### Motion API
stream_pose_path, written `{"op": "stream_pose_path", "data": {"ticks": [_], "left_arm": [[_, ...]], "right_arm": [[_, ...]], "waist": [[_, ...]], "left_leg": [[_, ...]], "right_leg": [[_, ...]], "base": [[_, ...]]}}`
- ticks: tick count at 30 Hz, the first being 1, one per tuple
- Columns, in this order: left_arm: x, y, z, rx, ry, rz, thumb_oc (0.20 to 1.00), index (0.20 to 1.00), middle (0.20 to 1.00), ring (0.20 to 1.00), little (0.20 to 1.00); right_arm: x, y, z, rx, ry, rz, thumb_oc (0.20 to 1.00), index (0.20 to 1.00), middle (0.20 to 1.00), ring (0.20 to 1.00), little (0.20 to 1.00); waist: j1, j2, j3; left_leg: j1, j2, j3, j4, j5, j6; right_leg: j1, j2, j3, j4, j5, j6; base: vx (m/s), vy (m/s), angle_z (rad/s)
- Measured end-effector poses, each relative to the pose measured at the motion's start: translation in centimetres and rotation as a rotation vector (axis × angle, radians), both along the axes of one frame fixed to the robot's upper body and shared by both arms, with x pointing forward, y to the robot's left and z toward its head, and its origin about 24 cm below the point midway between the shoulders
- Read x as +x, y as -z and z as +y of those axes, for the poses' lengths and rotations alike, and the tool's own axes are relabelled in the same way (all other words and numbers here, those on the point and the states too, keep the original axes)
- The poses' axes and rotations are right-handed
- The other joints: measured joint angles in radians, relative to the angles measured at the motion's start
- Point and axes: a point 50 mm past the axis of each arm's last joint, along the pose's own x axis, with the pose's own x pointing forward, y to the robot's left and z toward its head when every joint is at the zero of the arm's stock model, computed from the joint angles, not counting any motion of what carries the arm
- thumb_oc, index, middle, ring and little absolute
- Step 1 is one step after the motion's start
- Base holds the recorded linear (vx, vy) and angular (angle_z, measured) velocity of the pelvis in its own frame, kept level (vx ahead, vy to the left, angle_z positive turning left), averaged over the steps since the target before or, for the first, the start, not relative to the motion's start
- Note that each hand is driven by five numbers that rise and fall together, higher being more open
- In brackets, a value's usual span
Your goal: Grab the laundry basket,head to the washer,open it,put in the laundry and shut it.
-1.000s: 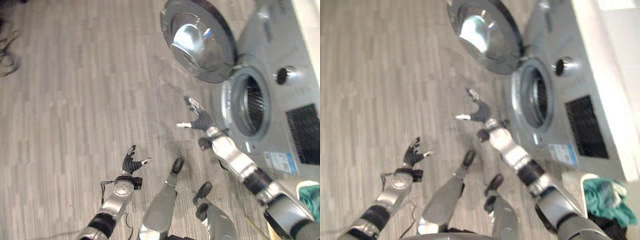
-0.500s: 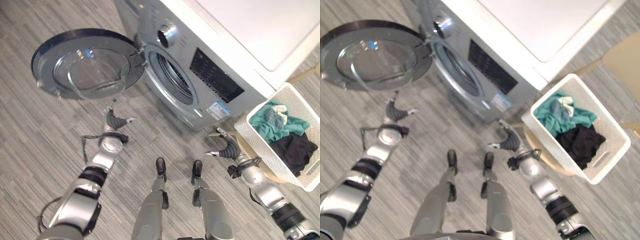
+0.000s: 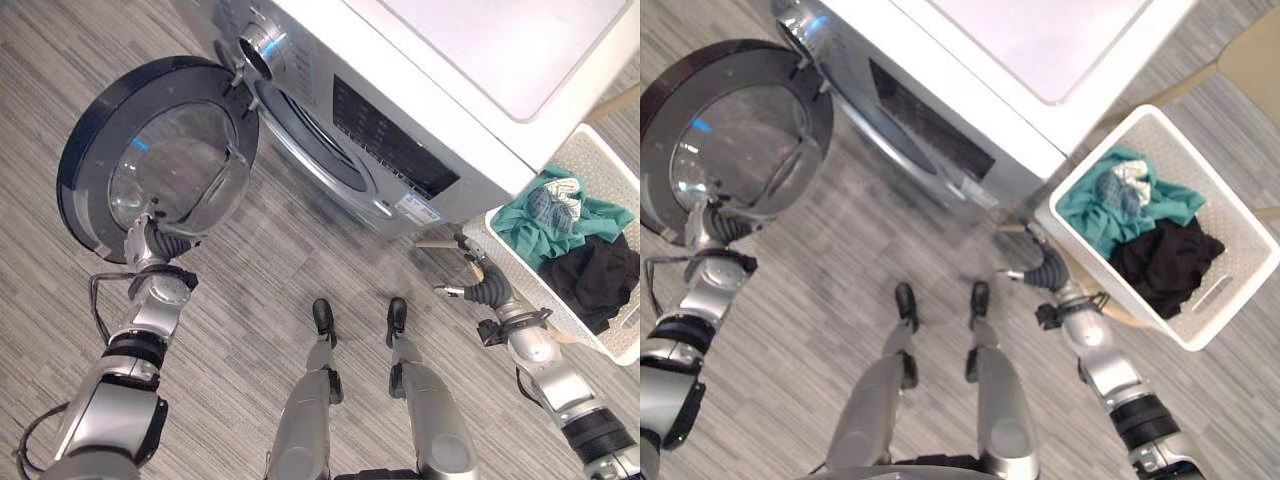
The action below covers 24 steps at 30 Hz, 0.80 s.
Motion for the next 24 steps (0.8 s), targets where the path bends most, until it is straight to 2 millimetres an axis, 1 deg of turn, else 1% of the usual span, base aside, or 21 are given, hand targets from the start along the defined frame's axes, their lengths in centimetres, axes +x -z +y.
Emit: {"op": "stream_pose_path", "data": {"ticks": [3,6,8,9,10,11,13,15,16,17,18,19,20,21,22,23,24], "left_arm": [[-0.9,1.4,0.5,-0.006,-0.027,0.058,1.000,1.000,1.000,1.000,1.000],[-1.9,2.8,1.0,-0.009,-0.044,0.108,1.000,1.000,1.000,1.000,1.000],[-2.4,3.4,1.1,-0.016,-0.051,0.123,1.000,1.000,1.000,1.000,1.000],[-3.2,4.4,1.0,-0.050,-0.069,0.131,1.000,1.000,1.000,1.000,1.000],[-3.3,4.7,0.5,-0.064,-0.056,0.127,1.000,1.000,1.000,1.000,1.000],[-3.8,5.8,-1.2,-0.094,-0.001,0.123,1.000,1.000,1.000,1.000,1.000],[-4.9,7.3,-3.6,-0.147,0.074,0.112,1.000,1.000,1.000,1.000,1.000],[-6.0,8.9,-5.5,-0.207,0.113,0.130,1.000,1.000,1.000,1.000,1.000],[-6.6,9.6,-6.3,-0.236,0.120,0.139,1.000,1.000,1.000,1.000,1.000],[-7.1,10.2,-7.1,-0.266,0.135,0.145,1.000,1.000,1.000,1.000,1.000],[-8.1,11.3,-7.9,-0.301,0.148,0.175,1.000,1.000,1.000,1.000,1.000],[-8.7,11.7,-8.2,-0.322,0.154,0.185,1.000,1.000,1.000,1.000,1.000],[-9.6,12.3,-8.2,-0.338,0.148,0.206,1.000,1.000,1.000,1.000,1.000],[-10.3,12.8,-8.0,-0.353,0.137,0.223,1.000,1.000,1.000,1.000,1.000],[-11.3,13.4,-7.5,-0.368,0.102,0.242,1.000,1.000,1.000,1.000,1.000],[-12.3,14.4,-7.3,-0.380,0.081,0.286,1.000,1.000,1.000,1.000,1.000],[-12.8,15.1,-7.4,-0.382,0.081,0.328,1.000,1.000,1.000,1.000,1.000]], "right_arm": [[0.0,0.0,0.0,0.014,0.001,0.003,1.000,1.000,1.000,1.000,1.000],[0.0,0.1,0.1,0.041,0.006,0.006,1.000,1.000,1.000,1.000,1.000],[0.0,0.0,-0.1,0.043,0.014,0.001,1.000,1.000,1.000,1.000,1.000],[0.1,-0.3,-0.3,0.058,0.029,-0.011,1.000,1.000,1.000,1.000,1.000],[0.1,-0.3,-0.3,0.064,0.033,-0.015,1.000,1.000,1.000,1.000,1.000],[0.1,-0.2,-0.3,0.065,0.038,-0.008,1.000,1.000,1.000,1.000,1.000],[-0.1,0.0,-0.5,0.059,0.048,0.002,1.000,1.000,1.000,1.000,1.000],[-0.1,0.0,-0.4,0.061,0.046,-0.003,1.000,1.000,1.000,1.000,1.000],[0.0,-0.2,-0.1,0.064,0.047,-0.015,1.000,1.000,1.000,1.000,1.000],[0.0,-0.4,0.1,0.071,0.046,-0.029,1.000,1.000,1.000,1.000,1.000],[-0.2,-0.5,0.5,0.059,0.028,-0.036,1.000,1.000,1.000,1.000,1.000],[-0.1,-0.6,0.6,0.036,0.025,-0.043,1.000,1.000,1.000,1.000,1.000],[-0.1,-0.6,0.7,0.028,0.022,-0.046,1.000,1.000,1.000,1.000,1.000],[0.0,-0.7,0.8,0.021,0.021,-0.052,1.000,1.000,1.000,1.000,1.000],[0.3,-0.6,1.4,0.010,0.014,-0.044,1.000,1.000,1.000,1.000,1.000],[0.2,-0.3,1.7,0.003,0.001,-0.031,1.000,1.000,1.000,1.000,1.000],[-0.3,0.2,1.6,-0.001,0.001,-0.013,1.000,1.000,1.000,1.000,1.000]], "waist": [[0.004,-0.003,0.002],[0.022,-0.012,0.007],[0.027,-0.013,0.007],[0.034,-0.013,0.007],[0.038,-0.013,0.007],[0.052,-0.014,0.007],[0.054,-0.014,0.006],[0.052,-0.017,0.004],[0.054,-0.019,0.004],[0.052,-0.019,0.004],[0.049,-0.020,0.002],[0.054,-0.026,-0.001],[0.056,-0.037,-0.011],[0.050,-0.042,-0.030],[0.062,-0.057,-0.041],[0.077,-0.055,-0.066],[0.075,-0.051,-0.103]], "left_leg": [[-0.002,0.001,-0.003,0.000,0.000,0.000],[-0.002,-0.002,-0.004,0.000,0.000,-0.001],[-0.001,-0.005,-0.005,0.000,0.000,-0.001],[0.012,-0.008,-0.007,0.000,0.000,-0.001],[0.022,-0.011,-0.007,0.000,-0.001,-0.001],[0.054,-0.017,-0.004,0.000,-0.004,-0.003],[0.099,-0.022,0.005,0.000,-0.019,0.004],[0.144,-0.028,0.029,0.001,-0.032,0.001],[0.166,-0.029,0.043,0.002,-0.038,0.008],[0.192,-0.028,0.069,0.000,-0.048,0.012],[0.236,-0.031,0.099,0.001,-0.074,0.007],[0.266,-0.026,0.144,0.001,-0.084,0.003],[0.294,-0.026,0.177,0.001,-0.097,0.005],[0.314,-0.011,0.233,0.007,-0.111,-0.010],[0.327,0.007,0.288,0.033,-0.128,-0.016],[0.338,0.018,0.330,0.057,-0.160,0.008],[0.326,0.024,0.327,0.080,-0.194,0.001]], "right_leg": [[0.000,-0.001,-0.004,0.000,0.000,0.000],[0.001,-0.004,-0.004,0.000,-0.001,0.002],[0.006,-0.007,-0.005,-0.002,-0.001,0.001],[0.021,-0.010,-0.006,-0.006,-0.001,0.002],[0.032,-0.012,-0.006,-0.006,-0.001,0.001],[0.061,-0.019,-0.002,-0.005,-0.001,0.001],[0.097,-0.026,0.014,-0.003,-0.003,0.003],[0.123,-0.030,0.032,0.001,-0.009,0.012],[0.123,-0.030,0.046,0.021,-0.009,0.012],[0.133,-0.035,0.061,0.041,-0.017,0.018],[0.150,-0.036,0.090,0.054,-0.031,0.023],[0.148,-0.035,0.107,0.078,-0.033,0.025],[0.146,-0.038,0.106,0.094,-0.039,0.021],[0.144,-0.054,0.065,0.100,-0.071,0.012],[0.145,-0.088,-0.043,0.110,-0.108,-0.002],[0.145,-0.117,-0.134,0.138,-0.103,0.004],[0.147,-0.140,-0.144,0.141,-0.092,0.022]], "base": [[0.00,0.005,0.07],[0.01,-0.003,0.01],[0.04,-0.016,0.08],[0.05,-0.009,0.10],[0.08,0.024,0.03],[0.10,0.051,-0.05],[0.09,0.069,-0.17],[0.08,0.084,-0.34],[0.08,0.047,-0.52],[0.13,0.056,-0.74],[0.09,0.028,-0.86],[0.11,-0.051,-1.08],[0.16,-0.094,-1.06],[0.17,-0.094,-1.30],[0.21,-0.188,-1.46],[0.11,-0.156,-1.37],[0.26,-0.285,-0.73]]}}
